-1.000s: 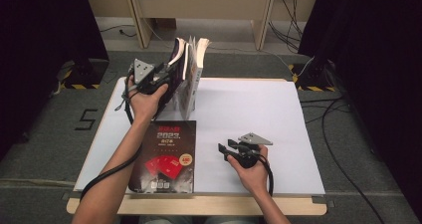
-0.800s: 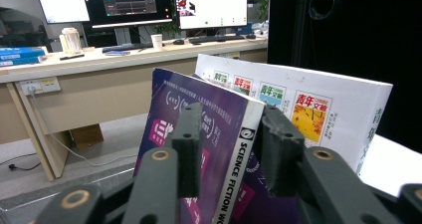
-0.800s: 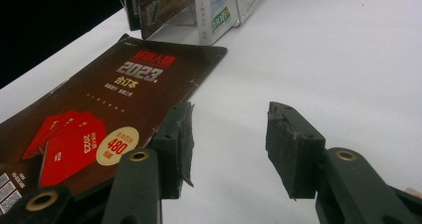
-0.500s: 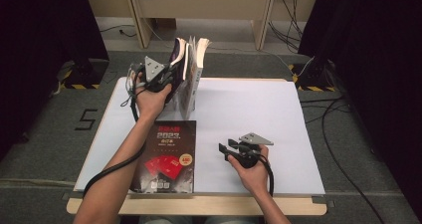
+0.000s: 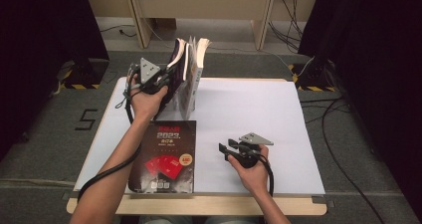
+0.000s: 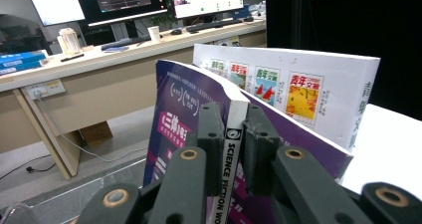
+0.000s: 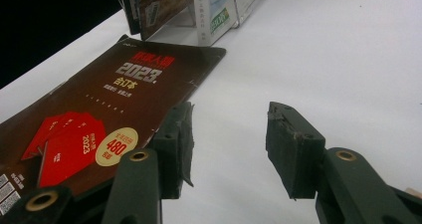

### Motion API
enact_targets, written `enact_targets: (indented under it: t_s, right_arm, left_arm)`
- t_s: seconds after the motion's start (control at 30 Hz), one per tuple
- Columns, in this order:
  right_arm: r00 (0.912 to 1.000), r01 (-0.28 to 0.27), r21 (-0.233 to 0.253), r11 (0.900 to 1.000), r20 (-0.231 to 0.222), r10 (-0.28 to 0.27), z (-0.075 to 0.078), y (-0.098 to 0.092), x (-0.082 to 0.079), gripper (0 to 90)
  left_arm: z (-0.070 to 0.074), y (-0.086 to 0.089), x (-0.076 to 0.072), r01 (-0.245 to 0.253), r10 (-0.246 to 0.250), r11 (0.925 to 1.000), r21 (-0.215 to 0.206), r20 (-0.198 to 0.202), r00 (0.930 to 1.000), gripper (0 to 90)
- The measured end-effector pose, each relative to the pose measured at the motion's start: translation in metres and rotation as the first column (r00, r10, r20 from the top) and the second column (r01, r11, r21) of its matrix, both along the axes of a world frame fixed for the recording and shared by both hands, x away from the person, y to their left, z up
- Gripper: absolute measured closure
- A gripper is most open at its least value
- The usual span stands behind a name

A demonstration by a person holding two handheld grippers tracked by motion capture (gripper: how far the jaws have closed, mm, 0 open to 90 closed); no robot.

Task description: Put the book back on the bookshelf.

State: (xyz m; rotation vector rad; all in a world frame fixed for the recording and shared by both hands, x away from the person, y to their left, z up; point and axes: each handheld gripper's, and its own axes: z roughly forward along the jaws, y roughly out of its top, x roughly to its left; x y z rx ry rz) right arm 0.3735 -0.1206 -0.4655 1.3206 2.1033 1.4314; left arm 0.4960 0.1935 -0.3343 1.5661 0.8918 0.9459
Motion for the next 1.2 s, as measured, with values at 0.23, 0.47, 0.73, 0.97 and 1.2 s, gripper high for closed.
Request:
enact_targets:
  t_s: [0.23, 0.47, 0.73, 0.97, 1.2]
  right_arm:
    - [1.0000, -0.002, -0.001, 1.000, 0.003, 0.002, 0.001, 0.001, 0.000, 53.6]
    - [1.0000, -0.005, -0.004, 1.000, 0.002, 0.005, 0.001, 0.002, 0.000, 53.7]
    - [1.0000, -0.001, 0.001, 1.000, 0.003, 0.001, 0.001, 0.001, -0.001, 53.7]
    - [1.0000, -0.003, 0.000, 1.000, 0.001, 0.003, 0.001, 0.002, -0.001, 53.6]
    - [1.0000, -0.008, -0.001, 1.000, 0.000, 0.008, 0.001, 0.003, -0.001, 53.4]
  left_arm:
    - [-0.002, 0.001, -0.004, 0.039, -0.039, 0.9992, -0.005, -0.008, 0.9992, 80.0]
    - [-0.002, 0.005, -0.005, 0.042, -0.042, 0.9988, -0.025, -0.010, 0.9991, 78.9]
    - [-0.006, 0.003, -0.005, 0.055, -0.055, 0.9974, -0.047, -0.009, 0.9984, 78.3]
    - [-0.013, 0.001, 0.000, -0.006, 0.002, 0.9976, -0.069, -0.053, 0.9986, 58.1]
    - [-0.016, -0.005, 0.008, -0.074, 0.076, 0.9970, 0.024, -0.090, 0.9930, 60.3]
